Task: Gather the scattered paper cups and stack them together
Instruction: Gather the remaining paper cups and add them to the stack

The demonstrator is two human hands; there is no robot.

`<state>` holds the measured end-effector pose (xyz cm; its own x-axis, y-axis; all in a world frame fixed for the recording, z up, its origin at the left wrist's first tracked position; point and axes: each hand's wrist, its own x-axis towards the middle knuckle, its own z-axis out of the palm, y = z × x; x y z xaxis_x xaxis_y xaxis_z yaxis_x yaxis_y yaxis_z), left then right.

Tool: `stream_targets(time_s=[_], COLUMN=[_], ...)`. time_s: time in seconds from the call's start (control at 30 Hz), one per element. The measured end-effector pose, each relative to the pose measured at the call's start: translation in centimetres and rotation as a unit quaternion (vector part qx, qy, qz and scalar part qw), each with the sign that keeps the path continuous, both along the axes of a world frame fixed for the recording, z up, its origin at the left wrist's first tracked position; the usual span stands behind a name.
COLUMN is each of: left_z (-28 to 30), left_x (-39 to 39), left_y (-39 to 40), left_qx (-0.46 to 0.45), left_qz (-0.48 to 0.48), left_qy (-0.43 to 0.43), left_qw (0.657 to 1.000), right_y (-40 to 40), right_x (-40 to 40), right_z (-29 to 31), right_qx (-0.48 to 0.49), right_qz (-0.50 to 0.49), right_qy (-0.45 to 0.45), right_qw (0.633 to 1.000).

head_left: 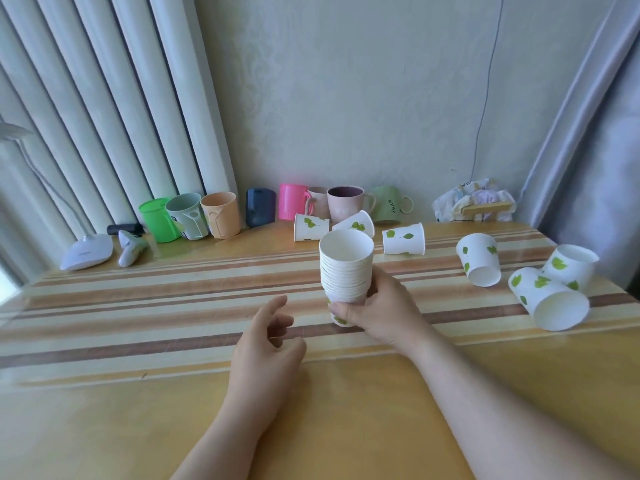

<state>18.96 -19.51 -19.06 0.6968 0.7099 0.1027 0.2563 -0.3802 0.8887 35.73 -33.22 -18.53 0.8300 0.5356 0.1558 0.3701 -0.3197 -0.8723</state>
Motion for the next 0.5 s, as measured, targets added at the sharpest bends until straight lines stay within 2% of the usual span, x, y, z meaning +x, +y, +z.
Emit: stream_targets(time_s=[0.07,0.2,0.37,0.43,0.5], left_z=[0.4,1.6,5.5,5.6,5.0], left_x=[0.0,-0.2,2.7,5.4,9.1], left_y=[-0.1,1.6,5.5,6.8,8.2], left_qx=[-0.019,-0.021,-0.002,0.024,0.040], left_qz=[0.011,-0.079,-0.209,-0.186,-0.136], left_qy=[0.013,0.127,0.287,0.295,0.269], left_qw=[1.000,0.989,0.935,0.937,0.953], right_y=[-0.8,-0.8,-1.0,-0.9,-0.9], right_x=[0.9,1.1,1.5,1.5,1.6], right_z=[-0.3,-0.5,-0.8,-1.0,-1.2], right_qx=[0.001,0.000,0.021,0.016,0.021], right_qz=[-0.035,-0.067,-0.049,-0.032,-0.026], right_qy=[0.012,-0.015,0.015,0.007,0.009], right_qw=[0.999,0.998,0.998,0.999,0.999])
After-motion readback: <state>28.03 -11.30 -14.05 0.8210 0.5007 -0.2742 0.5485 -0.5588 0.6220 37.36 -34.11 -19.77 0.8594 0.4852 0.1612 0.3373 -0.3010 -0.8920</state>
